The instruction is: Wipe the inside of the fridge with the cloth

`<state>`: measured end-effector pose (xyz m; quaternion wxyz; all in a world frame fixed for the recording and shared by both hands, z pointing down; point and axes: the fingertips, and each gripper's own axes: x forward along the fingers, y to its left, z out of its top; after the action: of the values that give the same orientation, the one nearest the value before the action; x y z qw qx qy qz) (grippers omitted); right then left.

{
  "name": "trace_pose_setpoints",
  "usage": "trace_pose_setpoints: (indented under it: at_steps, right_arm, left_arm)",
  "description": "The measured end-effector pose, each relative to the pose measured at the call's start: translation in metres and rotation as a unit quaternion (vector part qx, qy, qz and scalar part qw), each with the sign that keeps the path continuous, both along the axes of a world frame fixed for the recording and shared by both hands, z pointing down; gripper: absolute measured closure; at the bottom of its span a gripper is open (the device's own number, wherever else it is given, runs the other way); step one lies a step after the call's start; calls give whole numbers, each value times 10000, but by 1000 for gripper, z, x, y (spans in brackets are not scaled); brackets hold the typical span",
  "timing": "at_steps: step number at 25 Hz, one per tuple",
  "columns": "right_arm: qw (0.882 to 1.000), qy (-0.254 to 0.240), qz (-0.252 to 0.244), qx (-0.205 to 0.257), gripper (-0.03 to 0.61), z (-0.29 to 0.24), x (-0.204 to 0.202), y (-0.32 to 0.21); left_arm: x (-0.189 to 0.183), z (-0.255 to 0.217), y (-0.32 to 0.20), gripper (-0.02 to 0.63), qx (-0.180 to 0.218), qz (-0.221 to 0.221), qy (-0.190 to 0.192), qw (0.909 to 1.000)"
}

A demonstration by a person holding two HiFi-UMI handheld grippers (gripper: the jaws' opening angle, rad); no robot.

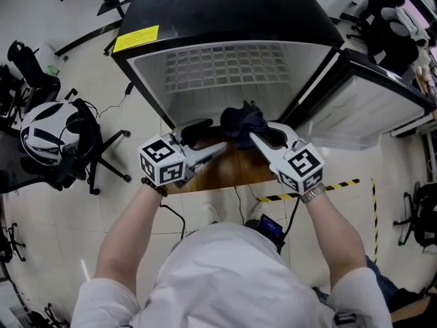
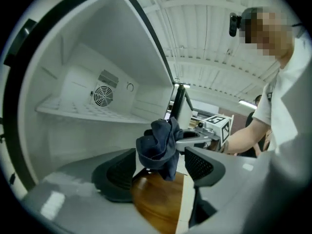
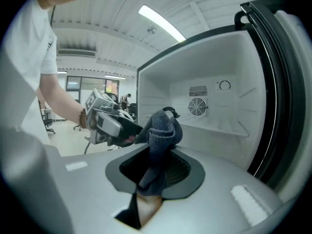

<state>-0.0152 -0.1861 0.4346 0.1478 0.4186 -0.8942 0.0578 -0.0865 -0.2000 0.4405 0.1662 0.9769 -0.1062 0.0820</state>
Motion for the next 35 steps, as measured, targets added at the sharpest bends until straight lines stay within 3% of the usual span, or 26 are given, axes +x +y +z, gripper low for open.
trace_pose_setpoints:
  at_steps: [5,10,12,15,23,31,35]
  right_arm:
    - [9971,-227,-714,-139,502,-27,-10,31]
    - [9914,-271,-1246,-300,502,-39,-16,52]
    - [9892,-215,-1405,-348,502,-39,-18,58]
    - [9876,-137,-1519,-365,502,-40,-16,62]
    - [9869,132,-1575,-315,502,-37,2,63]
    - [9939,488,-946,-301,472,-21,34,52]
    - [9969,485,-529,-336,444,-16,58,45]
  left_arm:
    - [19,-6,19,244,-417,714,189,9964]
    - [40,-16,52,245,-612,1464,243,9870]
    - [48,-23,63,279,-585,1704,243,9833]
    - [56,-30,72,382,-509,1866,230,9808]
    - [75,-27,75,511,-308,1661,102,9856]
    - [99,-16,59,534,169,976,-91,9950]
    - [106,-11,35,535,383,379,-149,9984]
